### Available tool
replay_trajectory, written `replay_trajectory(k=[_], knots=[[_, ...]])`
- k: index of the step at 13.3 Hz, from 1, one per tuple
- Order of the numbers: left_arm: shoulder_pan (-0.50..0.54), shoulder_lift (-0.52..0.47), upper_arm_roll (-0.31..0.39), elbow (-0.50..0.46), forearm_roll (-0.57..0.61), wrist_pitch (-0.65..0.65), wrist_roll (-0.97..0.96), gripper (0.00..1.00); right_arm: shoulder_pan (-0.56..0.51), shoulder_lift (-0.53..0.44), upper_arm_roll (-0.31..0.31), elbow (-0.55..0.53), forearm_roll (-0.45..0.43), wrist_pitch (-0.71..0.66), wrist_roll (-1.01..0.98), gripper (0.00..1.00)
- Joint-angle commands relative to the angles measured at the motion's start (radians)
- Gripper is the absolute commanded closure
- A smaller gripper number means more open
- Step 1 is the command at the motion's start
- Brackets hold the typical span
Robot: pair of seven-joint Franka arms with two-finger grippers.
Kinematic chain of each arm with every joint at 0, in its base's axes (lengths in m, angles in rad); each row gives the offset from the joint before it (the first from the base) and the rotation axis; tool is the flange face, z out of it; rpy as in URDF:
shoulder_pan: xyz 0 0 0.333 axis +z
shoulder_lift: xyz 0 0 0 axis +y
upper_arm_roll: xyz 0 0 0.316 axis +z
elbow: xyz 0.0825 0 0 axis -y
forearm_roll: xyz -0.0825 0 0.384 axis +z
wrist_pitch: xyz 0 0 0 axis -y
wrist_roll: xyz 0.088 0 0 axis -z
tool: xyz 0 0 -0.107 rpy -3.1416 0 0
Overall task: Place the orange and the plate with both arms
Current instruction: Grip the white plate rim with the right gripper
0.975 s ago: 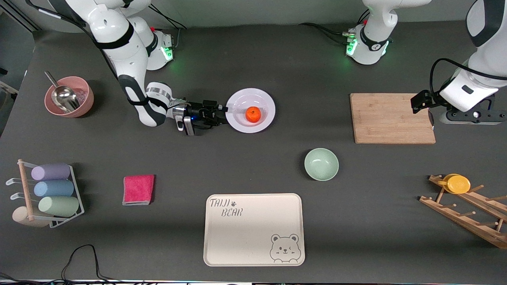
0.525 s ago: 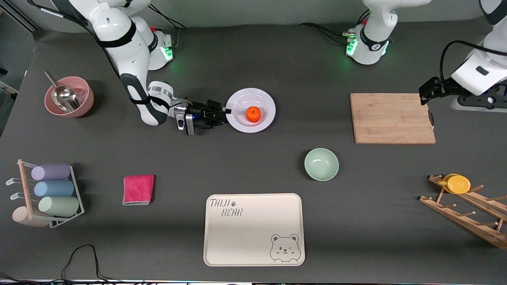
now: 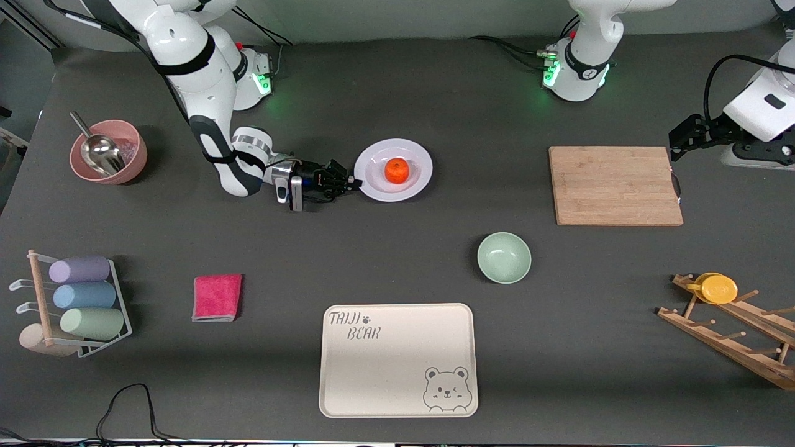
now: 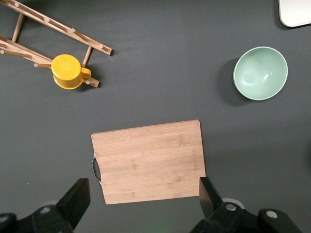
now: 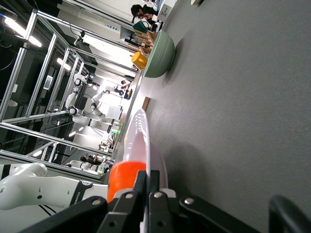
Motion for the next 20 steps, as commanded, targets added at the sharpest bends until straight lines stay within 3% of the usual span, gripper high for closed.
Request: replay_trajectory(k=[1,8,14,17,20], knots=[[-0.001,0.029,0.002,0.019,-0.011,0.002,0.006,0.00,0.045,0.118,0.004,0.080,0.057,0.048,-0.041,1.00],[0.002,0.026,0.022,0.048,-0.014,-0.009,0.005,0.00,0.040,0.118,0.007,0.083,0.014,0.036,0.408,1.00],[0.011,0.039,0.025,0.093,-0.011,-0.026,-0.075,0.00,-0.021,0.040,0.007,0.091,-0.057,0.033,0.565,1.00],[0.014,0.066,0.021,0.099,-0.006,-0.032,-0.078,0.00,-0.087,-0.024,0.007,0.133,-0.129,0.034,0.635,1.00],[0.016,0.066,0.024,0.103,-0.006,-0.044,-0.066,0.00,-0.130,-0.037,0.003,0.248,-0.175,0.040,0.741,1.00]])
